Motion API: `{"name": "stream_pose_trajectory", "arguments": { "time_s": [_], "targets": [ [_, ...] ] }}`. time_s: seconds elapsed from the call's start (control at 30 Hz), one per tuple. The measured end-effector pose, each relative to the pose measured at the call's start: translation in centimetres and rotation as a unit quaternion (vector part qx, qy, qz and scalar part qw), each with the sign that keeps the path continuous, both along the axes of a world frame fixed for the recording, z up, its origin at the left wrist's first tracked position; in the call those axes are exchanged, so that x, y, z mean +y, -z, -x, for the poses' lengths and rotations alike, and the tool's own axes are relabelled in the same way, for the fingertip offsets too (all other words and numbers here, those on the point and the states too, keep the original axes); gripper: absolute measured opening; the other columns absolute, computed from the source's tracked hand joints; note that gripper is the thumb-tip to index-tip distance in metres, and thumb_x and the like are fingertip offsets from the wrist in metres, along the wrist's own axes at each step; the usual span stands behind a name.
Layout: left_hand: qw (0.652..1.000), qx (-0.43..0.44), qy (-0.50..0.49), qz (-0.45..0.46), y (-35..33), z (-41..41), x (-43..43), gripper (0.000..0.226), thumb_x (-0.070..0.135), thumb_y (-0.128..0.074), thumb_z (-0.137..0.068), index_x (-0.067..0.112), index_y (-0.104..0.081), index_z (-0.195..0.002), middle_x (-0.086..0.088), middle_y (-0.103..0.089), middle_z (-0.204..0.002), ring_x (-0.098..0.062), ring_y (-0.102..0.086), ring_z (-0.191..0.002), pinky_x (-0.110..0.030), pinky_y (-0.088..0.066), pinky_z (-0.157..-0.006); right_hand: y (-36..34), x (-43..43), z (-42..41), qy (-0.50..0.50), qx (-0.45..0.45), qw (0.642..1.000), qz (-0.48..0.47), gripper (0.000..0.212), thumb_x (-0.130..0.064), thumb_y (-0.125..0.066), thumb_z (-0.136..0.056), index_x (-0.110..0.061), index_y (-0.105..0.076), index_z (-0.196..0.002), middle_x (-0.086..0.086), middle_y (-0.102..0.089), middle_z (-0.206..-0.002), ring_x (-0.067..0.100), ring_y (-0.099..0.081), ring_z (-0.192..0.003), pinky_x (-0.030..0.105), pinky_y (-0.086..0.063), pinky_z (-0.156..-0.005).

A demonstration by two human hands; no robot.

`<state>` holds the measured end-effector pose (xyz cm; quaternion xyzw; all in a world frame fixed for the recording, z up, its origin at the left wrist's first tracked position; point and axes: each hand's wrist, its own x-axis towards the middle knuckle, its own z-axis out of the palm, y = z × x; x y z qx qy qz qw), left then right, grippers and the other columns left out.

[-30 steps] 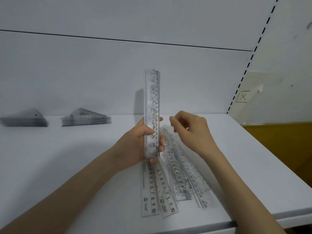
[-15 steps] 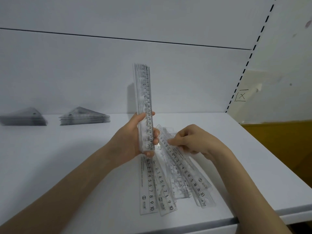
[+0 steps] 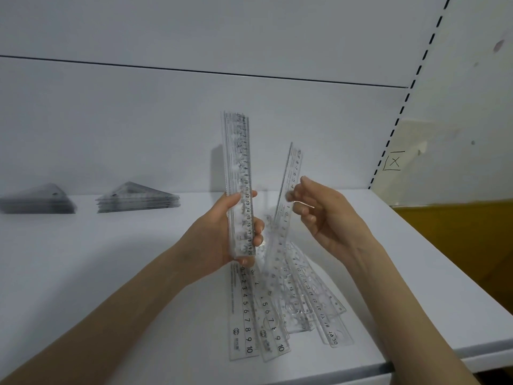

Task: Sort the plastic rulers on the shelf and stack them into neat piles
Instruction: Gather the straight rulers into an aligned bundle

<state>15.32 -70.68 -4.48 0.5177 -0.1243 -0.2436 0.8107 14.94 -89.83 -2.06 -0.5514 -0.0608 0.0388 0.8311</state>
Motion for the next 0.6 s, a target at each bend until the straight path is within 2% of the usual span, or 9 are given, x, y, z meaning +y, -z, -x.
{"name": "stream_pose_trajectory", "arguments": {
  "time_s": [0.07, 0.17, 0.23, 0.3, 0.43, 0.53, 0.6],
  "targets": [
    [1.000, -0.001, 0.006, -0.005, -0.1, 0.1, -0.1, 0.033, 0.042, -0.042, -0.085, 0.025, -0.050, -0.113, -0.009, -0.055, -0.073, -0.021, -0.052, -0.059, -0.024, -0.037, -0.047, 0.3, 0.2, -0.1, -0.002, -0.041, 0.999, 0.020, 0.010, -0.012, -0.067, -0.074, -0.007, -0.060, -0.079, 0.008, -0.057, -0.074, 0.007, -0.047, -0.049, 0.013, -0.039, -0.042],
    [1.000, 0.002, 0.023, -0.015, -0.1, 0.3, -0.3, 0.035, 0.042, -0.044, -0.082, 0.024, -0.052, -0.111, -0.009, -0.055, -0.072, -0.021, -0.051, -0.059, -0.023, -0.037, -0.046, 0.5, 0.4, -0.4, 0.058, -0.063, 0.995, 0.047, 0.019, 0.005, -0.066, -0.078, -0.007, -0.060, -0.090, 0.006, -0.058, -0.065, 0.010, -0.044, -0.044, 0.017, -0.036, -0.042],
    [0.999, 0.001, 0.035, -0.022, 0.1, 0.5, -0.5, 0.035, 0.042, -0.043, -0.082, 0.023, -0.053, -0.110, -0.010, -0.054, -0.073, -0.021, -0.051, -0.060, -0.023, -0.037, -0.045, 0.5, 0.5, -0.4, 0.087, -0.063, 0.993, 0.043, 0.022, 0.005, -0.066, -0.080, -0.004, -0.062, -0.100, 0.005, -0.058, -0.060, 0.010, -0.043, -0.041, 0.017, -0.037, -0.042],
    [0.999, -0.003, 0.048, -0.026, 0.2, 0.7, -0.7, 0.036, 0.042, -0.044, -0.083, 0.022, -0.054, -0.112, -0.011, -0.053, -0.074, -0.022, -0.051, -0.060, -0.024, -0.038, -0.046, 0.5, 0.6, -0.4, 0.090, -0.064, 0.993, 0.037, 0.024, 0.005, -0.064, -0.082, -0.001, -0.065, -0.105, 0.007, -0.060, -0.065, 0.008, -0.044, -0.040, 0.015, -0.037, -0.042],
    [0.996, 0.007, 0.078, -0.038, 0.2, 0.9, -0.8, 0.033, 0.042, -0.044, -0.084, 0.020, -0.062, -0.102, -0.011, -0.053, -0.077, -0.022, -0.050, -0.061, -0.025, -0.037, -0.048, 0.3, 0.8, -0.2, 0.091, -0.073, 0.993, 0.012, 0.010, 0.004, -0.062, -0.083, -0.001, -0.068, -0.089, 0.005, -0.065, -0.070, 0.006, -0.044, -0.039, 0.013, -0.035, -0.041],
    [0.994, -0.006, 0.098, -0.046, 0.3, 1.0, -0.9, 0.035, 0.043, -0.042, -0.088, 0.021, -0.055, -0.113, -0.010, -0.055, -0.079, -0.021, -0.053, -0.062, -0.028, -0.037, -0.052, 0.4, 0.9, -0.1, 0.100, -0.083, 0.992, 0.003, 0.006, 0.000, -0.062, -0.084, -0.003, -0.067, -0.087, 0.003, -0.065, -0.068, 0.007, -0.043, -0.039, 0.014, -0.035, -0.041],
    [0.994, -0.003, 0.099, -0.050, 0.4, 1.1, -0.9, 0.034, 0.043, -0.044, -0.085, 0.023, -0.057, -0.110, -0.008, -0.058, -0.079, -0.021, -0.054, -0.064, -0.029, -0.038, -0.056, 0.5, 1.0, -0.1, 0.114, -0.089, 0.989, 0.005, 0.005, -0.002, -0.063, -0.085, -0.004, -0.066, -0.088, 0.004, -0.067, -0.068, 0.007, -0.044, -0.040, 0.014, -0.035, -0.041]
  ]
}}
